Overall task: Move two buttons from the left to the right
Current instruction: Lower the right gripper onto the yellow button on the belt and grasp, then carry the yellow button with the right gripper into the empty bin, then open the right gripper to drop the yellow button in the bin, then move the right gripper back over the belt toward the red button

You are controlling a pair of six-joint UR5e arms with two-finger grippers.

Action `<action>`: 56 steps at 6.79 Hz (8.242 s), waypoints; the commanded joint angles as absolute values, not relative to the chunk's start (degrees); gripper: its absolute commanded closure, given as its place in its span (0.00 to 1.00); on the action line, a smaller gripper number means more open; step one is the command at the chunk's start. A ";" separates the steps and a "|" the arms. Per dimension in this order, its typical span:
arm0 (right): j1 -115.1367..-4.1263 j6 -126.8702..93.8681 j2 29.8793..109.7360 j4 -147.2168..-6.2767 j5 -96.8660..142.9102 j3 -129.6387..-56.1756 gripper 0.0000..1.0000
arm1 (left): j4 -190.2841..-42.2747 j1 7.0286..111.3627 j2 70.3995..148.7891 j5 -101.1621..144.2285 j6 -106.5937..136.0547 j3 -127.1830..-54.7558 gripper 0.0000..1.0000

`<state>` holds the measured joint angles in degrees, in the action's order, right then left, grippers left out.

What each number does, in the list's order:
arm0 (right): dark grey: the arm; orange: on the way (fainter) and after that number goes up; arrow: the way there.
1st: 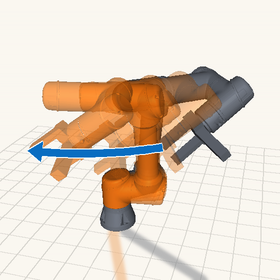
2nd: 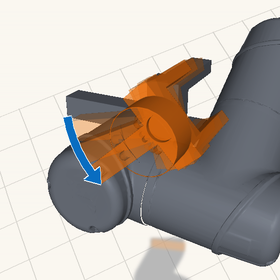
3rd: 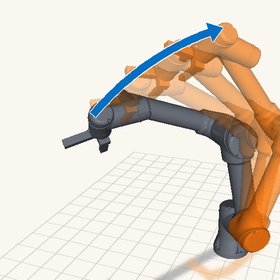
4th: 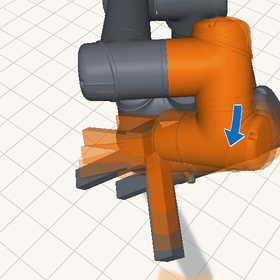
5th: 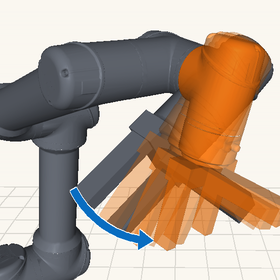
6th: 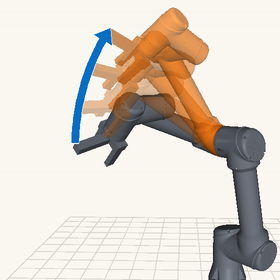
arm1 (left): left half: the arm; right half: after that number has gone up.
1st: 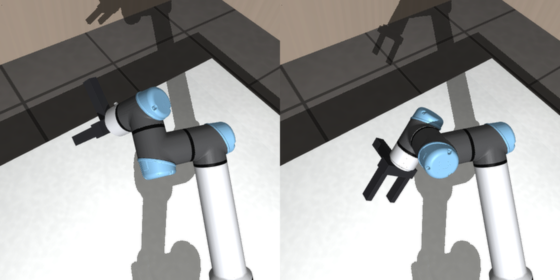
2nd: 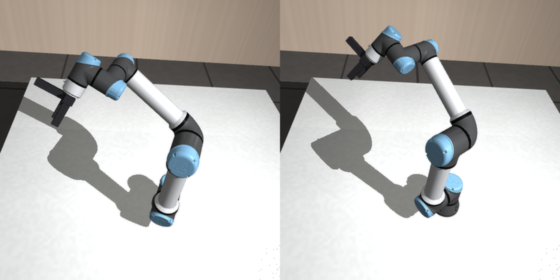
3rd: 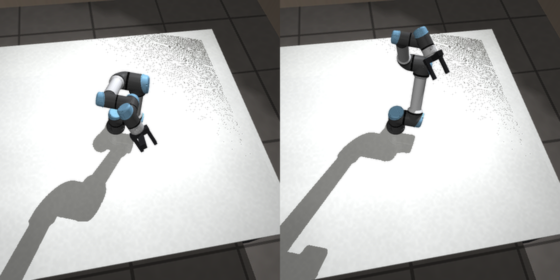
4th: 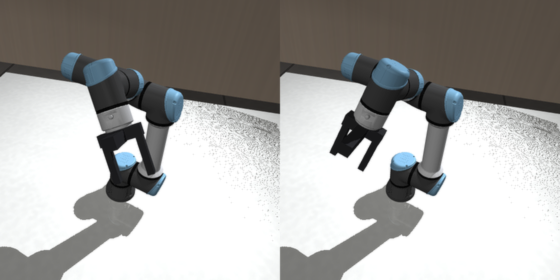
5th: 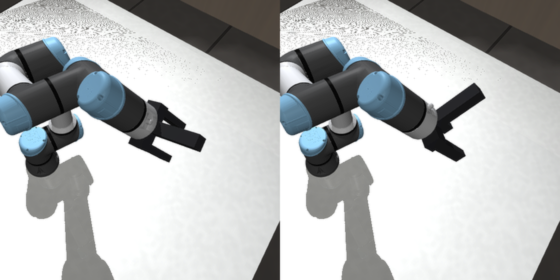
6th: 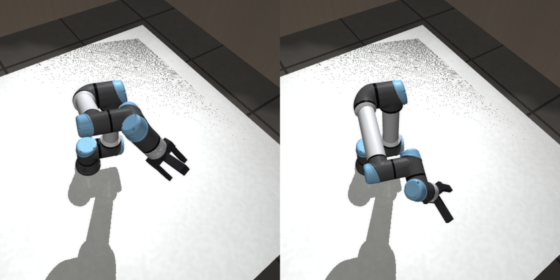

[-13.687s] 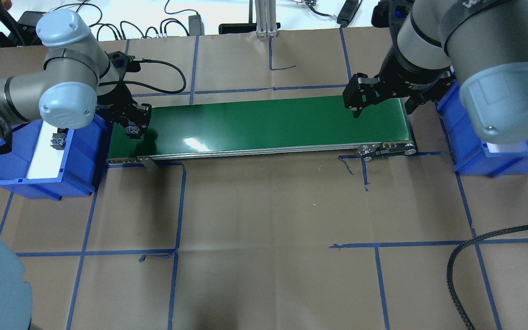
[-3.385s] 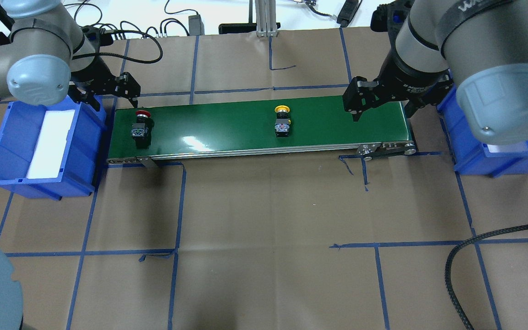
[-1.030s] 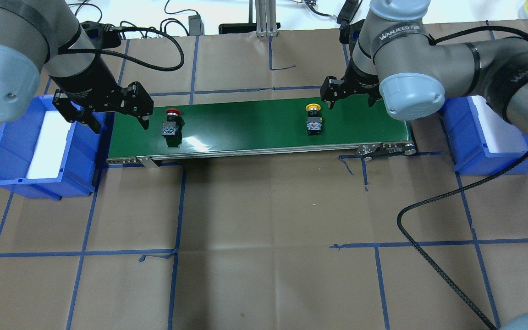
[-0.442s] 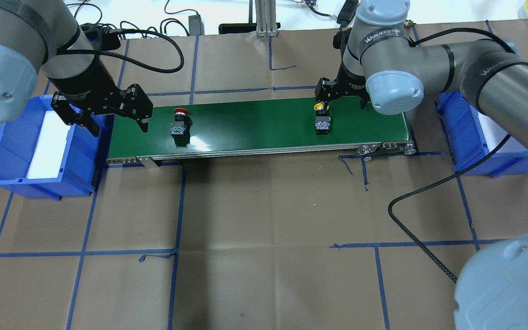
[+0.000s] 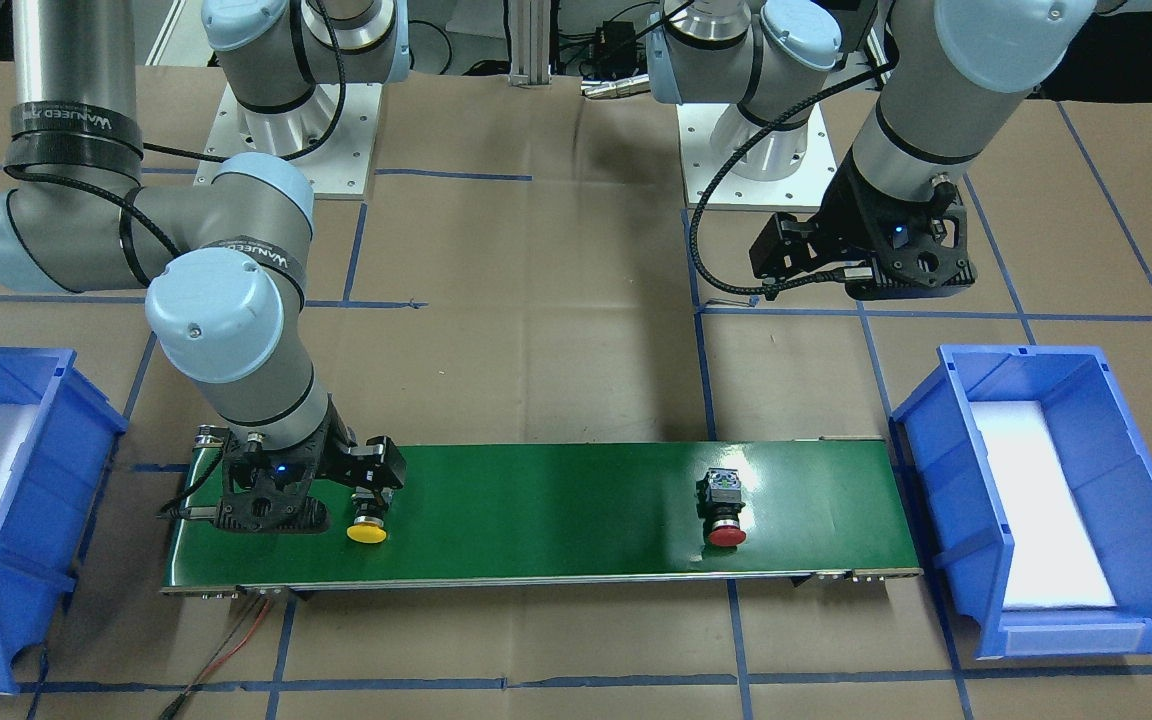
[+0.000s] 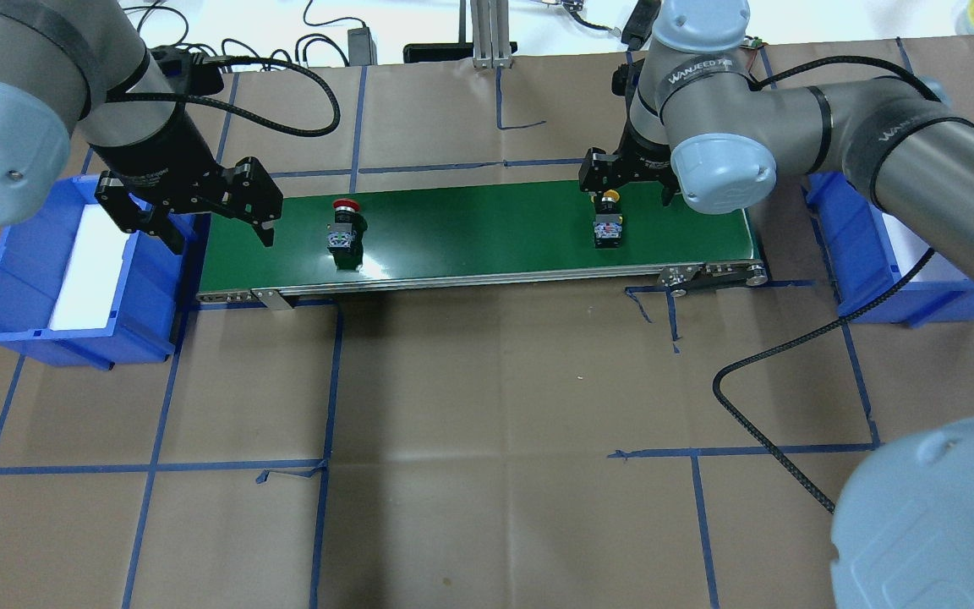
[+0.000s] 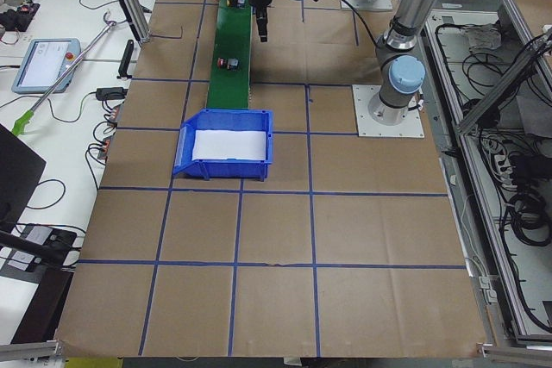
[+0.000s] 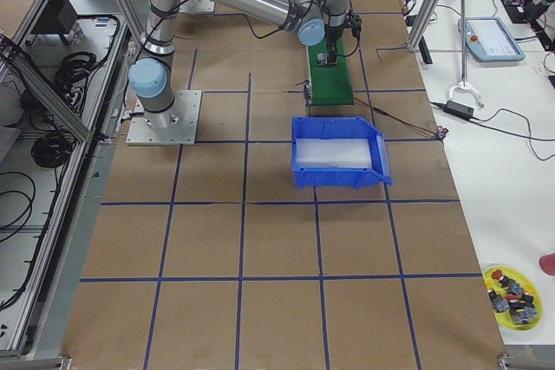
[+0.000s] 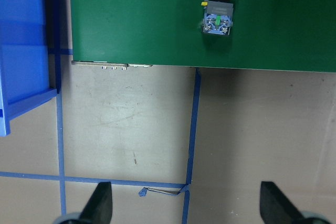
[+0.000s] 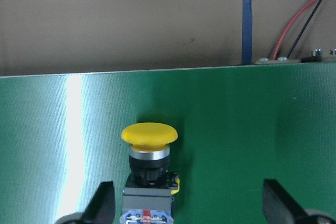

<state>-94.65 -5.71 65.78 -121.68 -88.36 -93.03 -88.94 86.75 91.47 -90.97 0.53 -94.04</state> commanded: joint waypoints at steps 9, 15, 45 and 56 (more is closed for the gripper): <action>-92.48 -4.66 70.36 -111.83 -89.30 -91.85 0.94 | -89.03 86.75 91.14 -90.97 0.26 -94.13 0.00; -62.97 30.97 77.88 -102.83 -89.65 -87.45 0.93 | -89.03 86.75 91.05 -90.97 0.35 -94.04 0.00; -94.39 -21.10 78.31 -103.36 -85.69 -87.97 0.00 | -85.34 86.92 90.35 -90.09 0.62 -94.39 0.00; -94.48 -21.27 67.43 -117.22 -85.87 -90.79 0.00 | -85.34 86.92 90.53 -90.00 0.62 -94.48 0.00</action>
<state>-94.44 -21.11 69.03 -115.27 -85.90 -90.82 -85.34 86.92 90.53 -89.96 0.62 -94.43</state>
